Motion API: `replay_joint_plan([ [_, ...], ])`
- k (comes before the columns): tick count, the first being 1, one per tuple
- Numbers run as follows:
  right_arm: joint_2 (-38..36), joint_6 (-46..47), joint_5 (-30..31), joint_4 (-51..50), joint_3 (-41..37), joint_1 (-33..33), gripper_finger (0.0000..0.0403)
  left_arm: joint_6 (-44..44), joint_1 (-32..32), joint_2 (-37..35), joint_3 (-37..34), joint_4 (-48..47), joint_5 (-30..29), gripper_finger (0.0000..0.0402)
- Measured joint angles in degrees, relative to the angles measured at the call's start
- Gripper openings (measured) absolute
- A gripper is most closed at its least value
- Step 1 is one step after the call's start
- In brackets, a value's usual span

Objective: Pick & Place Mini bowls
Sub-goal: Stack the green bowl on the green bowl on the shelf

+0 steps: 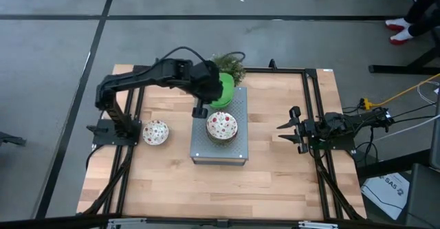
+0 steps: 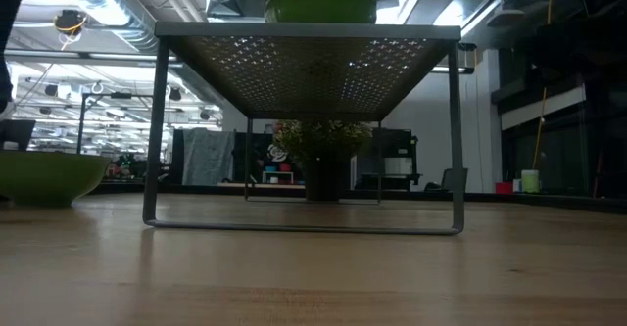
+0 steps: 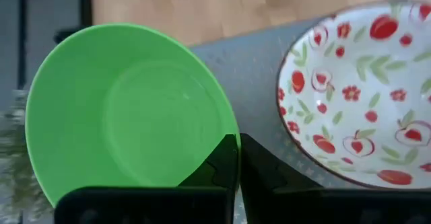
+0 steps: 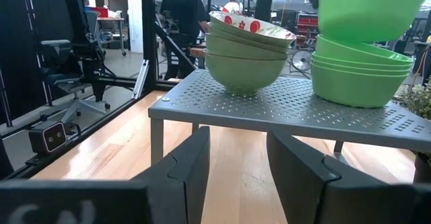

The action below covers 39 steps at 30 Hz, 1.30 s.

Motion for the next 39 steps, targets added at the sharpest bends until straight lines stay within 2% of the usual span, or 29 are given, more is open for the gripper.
replay_joint_plan([
  [13,0.0,0.0,0.0,0.0,0.0,0.0,0.0147,1.6,0.0,2.7,0.0,-4.6,-4.5,0.0003],
  [20,0.0,0.0,0.0,0.0,0.0,0.0,0.0147,1.3,0.0,2.7,0.0,-5.0,-4.8,0.0011],
  [28,0.0,0.0,0.0,0.0,0.0,0.0,0.0147,1.1,0.0,2.7,0.0,-4.9,-7.6,0.0049],
  [39,0.0,0.0,0.0,0.0,0.0,0.0,0.0147,-0.7,0.0,2.2,0.0,-3.3,-7.4,0.0116],
])
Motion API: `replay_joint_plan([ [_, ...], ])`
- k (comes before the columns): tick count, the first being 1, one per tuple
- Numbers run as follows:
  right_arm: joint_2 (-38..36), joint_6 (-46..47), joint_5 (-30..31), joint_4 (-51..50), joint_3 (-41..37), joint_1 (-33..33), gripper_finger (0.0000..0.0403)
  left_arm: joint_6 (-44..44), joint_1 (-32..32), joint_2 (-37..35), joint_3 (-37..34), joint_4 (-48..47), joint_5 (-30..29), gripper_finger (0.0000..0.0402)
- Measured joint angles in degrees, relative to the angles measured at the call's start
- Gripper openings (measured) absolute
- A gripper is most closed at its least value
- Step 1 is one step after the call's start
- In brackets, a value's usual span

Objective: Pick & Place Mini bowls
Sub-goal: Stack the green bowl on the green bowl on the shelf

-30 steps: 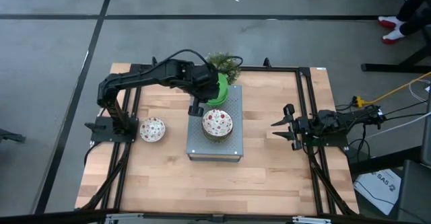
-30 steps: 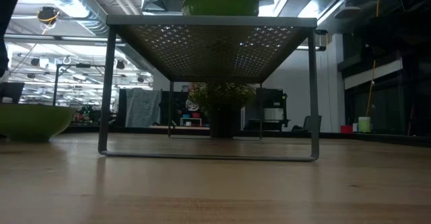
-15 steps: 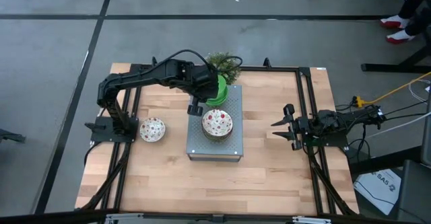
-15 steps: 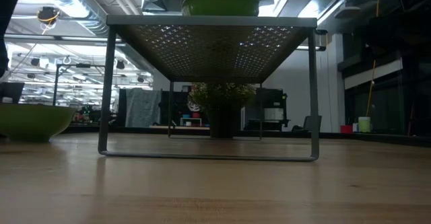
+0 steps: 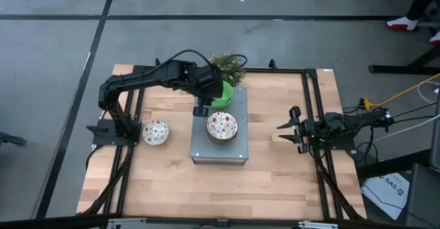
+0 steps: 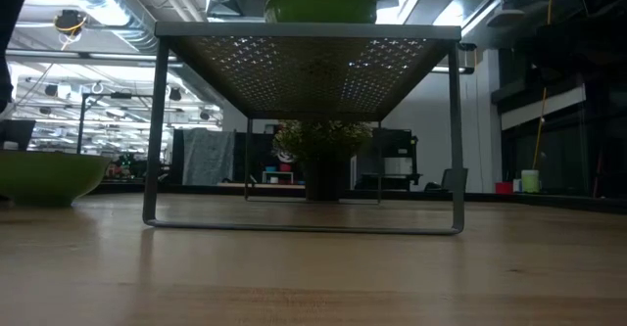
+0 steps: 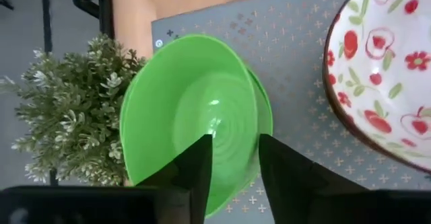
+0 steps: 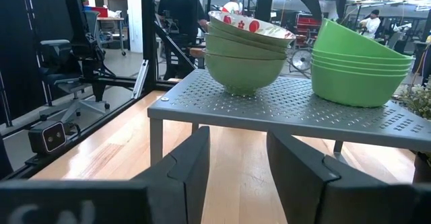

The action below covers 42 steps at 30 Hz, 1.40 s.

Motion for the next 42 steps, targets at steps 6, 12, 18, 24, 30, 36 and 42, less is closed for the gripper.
replay_joint_plan([
  [6,0.0,0.0,0.0,0.0,0.0,0.0,0.0147,-1.7,0.0,-1.6,0.6,-0.3,5.3,0.0136],
  [12,0.0,0.0,0.0,0.0,0.0,0.0,0.0147,-5.9,-0.5,-5.1,2.4,-1.2,12.5,0.0138],
  [18,0.0,0.0,0.0,0.0,0.0,0.0,0.0147,-10.1,-2.8,-10.1,2.4,-1.4,8.7,0.0138],
  [24,0.0,0.0,0.0,0.0,0.0,0.0,0.0147,-5.7,-3.5,-10.2,2.0,-0.5,2.9,0.0138],
  [30,0.0,0.0,0.0,0.0,0.0,0.0,0.0147,-1.6,-2.2,-7.2,-1.3,-0.1,2.9,0.0139],
  [36,0.0,0.0,0.0,0.0,0.0,0.0,0.0147,2.3,-0.2,-4.8,-3.9,-0.3,0.3,0.0139],
  [42,0.0,0.0,0.0,0.0,0.0,0.0,0.0147,4.8,1.5,-4.2,-3.9,0.3,0.6,0.0139],
])
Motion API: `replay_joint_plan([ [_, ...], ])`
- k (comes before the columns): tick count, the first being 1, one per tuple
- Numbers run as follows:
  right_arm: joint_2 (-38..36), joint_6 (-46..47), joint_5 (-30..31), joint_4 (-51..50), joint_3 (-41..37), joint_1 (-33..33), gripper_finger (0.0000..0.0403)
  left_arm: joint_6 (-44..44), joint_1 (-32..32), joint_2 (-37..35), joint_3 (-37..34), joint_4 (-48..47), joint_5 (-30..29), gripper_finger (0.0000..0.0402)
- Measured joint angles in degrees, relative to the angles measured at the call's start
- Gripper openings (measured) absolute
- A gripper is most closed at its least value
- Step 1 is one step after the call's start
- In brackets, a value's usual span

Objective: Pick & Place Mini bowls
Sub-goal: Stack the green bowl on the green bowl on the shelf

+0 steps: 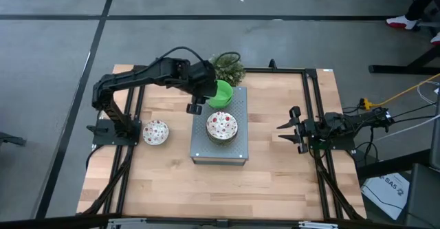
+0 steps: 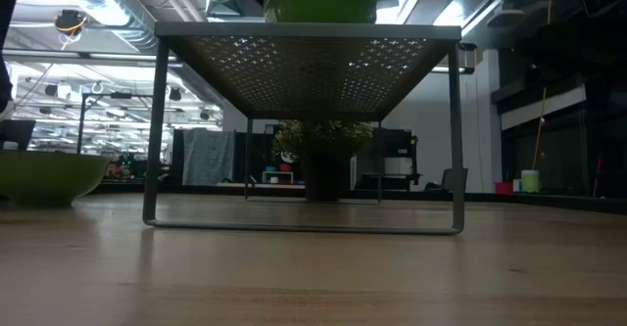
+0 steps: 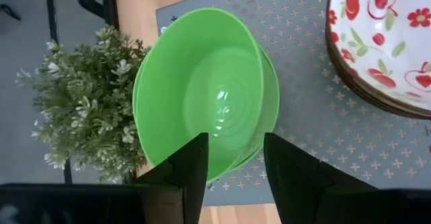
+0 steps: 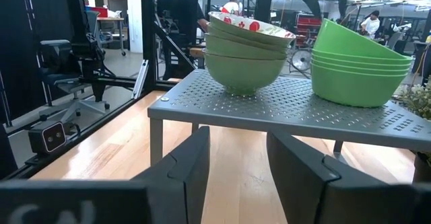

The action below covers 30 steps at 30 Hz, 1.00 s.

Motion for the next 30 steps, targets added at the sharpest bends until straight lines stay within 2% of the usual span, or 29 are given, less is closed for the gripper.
replay_joint_plan([
  [7,0.0,0.0,0.0,0.0,0.0,0.0,0.0147,2.9,0.2,0.7,0.0,-0.2,5.0,0.0139],
  [13,0.0,0.0,0.0,0.0,0.0,0.0,0.0147,5.0,-0.1,2.5,0.0,0.2,4.5,0.0133],
  [17,0.0,0.0,0.0,0.0,0.0,0.0,0.0147,5.1,-0.1,3.7,0.0,1.2,3.3,0.0099],
  [24,0.1,0.0,0.0,0.0,0.0,0.0,0.0147,6.2,-1.0,3.5,0.0,2.6,2.0,0.0010],
  [30,0.1,0.0,0.0,0.0,0.0,0.0,0.0147,6.2,-2.4,3.3,0.2,2.7,2.0,0.0005],
])
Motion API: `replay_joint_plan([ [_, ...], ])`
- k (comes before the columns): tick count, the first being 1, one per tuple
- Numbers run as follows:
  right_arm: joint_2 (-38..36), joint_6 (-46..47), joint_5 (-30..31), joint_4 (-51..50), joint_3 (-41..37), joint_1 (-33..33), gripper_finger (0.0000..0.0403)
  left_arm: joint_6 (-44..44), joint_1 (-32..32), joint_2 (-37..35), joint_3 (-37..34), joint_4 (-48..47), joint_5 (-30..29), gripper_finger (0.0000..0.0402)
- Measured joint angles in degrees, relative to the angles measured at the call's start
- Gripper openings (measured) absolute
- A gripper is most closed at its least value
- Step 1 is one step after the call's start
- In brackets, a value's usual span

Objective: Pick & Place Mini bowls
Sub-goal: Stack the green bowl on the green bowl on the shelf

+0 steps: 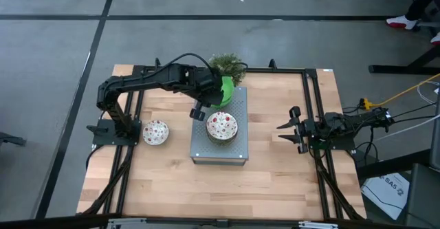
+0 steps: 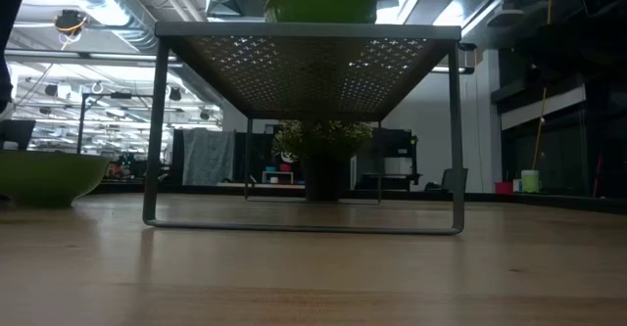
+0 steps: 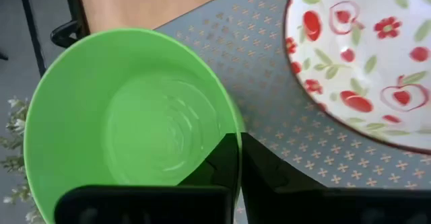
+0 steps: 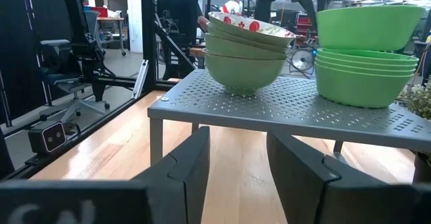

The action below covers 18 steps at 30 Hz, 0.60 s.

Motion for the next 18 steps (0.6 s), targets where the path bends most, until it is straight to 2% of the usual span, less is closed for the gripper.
replay_joint_plan([
  [13,0.0,0.0,0.0,0.0,0.0,0.0,0.0147,-0.7,0.5,0.7,0.0,-0.6,-1.6,0.0004],
  [18,0.0,0.0,0.0,0.0,0.0,0.0,0.0147,-1.1,0.5,1.4,0.0,-0.6,-4.1,0.0021],
])
